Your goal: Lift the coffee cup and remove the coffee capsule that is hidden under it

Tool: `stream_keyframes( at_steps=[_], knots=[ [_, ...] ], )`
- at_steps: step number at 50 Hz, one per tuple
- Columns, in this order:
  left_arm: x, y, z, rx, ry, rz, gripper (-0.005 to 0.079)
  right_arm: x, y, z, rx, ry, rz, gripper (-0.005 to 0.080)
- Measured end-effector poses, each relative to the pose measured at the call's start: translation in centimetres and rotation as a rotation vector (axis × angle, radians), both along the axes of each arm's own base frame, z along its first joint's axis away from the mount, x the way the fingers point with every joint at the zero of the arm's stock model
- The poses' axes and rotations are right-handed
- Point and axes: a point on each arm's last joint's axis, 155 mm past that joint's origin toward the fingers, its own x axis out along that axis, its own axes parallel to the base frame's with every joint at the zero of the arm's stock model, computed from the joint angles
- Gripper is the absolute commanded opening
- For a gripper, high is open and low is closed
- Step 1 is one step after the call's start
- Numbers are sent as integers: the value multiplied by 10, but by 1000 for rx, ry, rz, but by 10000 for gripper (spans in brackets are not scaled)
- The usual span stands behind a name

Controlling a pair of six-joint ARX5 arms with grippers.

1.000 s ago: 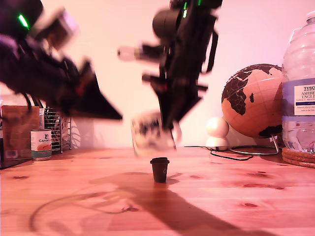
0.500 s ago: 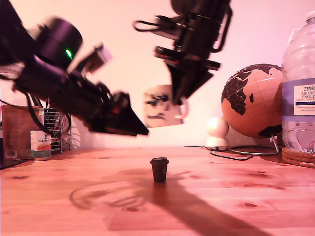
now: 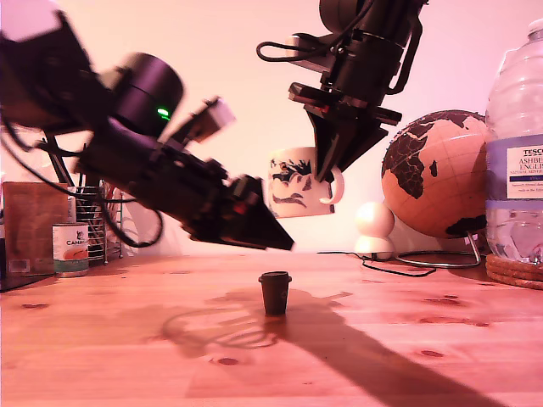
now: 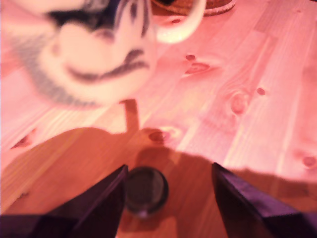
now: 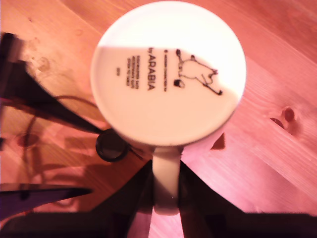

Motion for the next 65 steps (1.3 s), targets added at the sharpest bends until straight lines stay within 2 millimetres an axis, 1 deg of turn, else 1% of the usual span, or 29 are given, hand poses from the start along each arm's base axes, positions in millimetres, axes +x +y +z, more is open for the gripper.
stream_keyframes(
  at_steps=[7,14,29,31,40,65],
  knots=[
    [3,0,-22,49,15,3,491,0,0,0,1,0,1,-13],
    [13,-2,-19,66,-13,6,491,0,0,0,1,0,1,-13],
    [15,-1,-20,83,-25,11,498,1,1,1,5,-2,2,-13],
    [16,-2,-19,82,-26,11,509,0,1,1,5,-2,2,-13],
    [20,-5,-12,85,-33,7,510,2,-1,1,8,-3,-4,-13],
    [16,0,-21,121,-9,2,509,5,-2,2,13,-12,-7,-13]
  ],
)
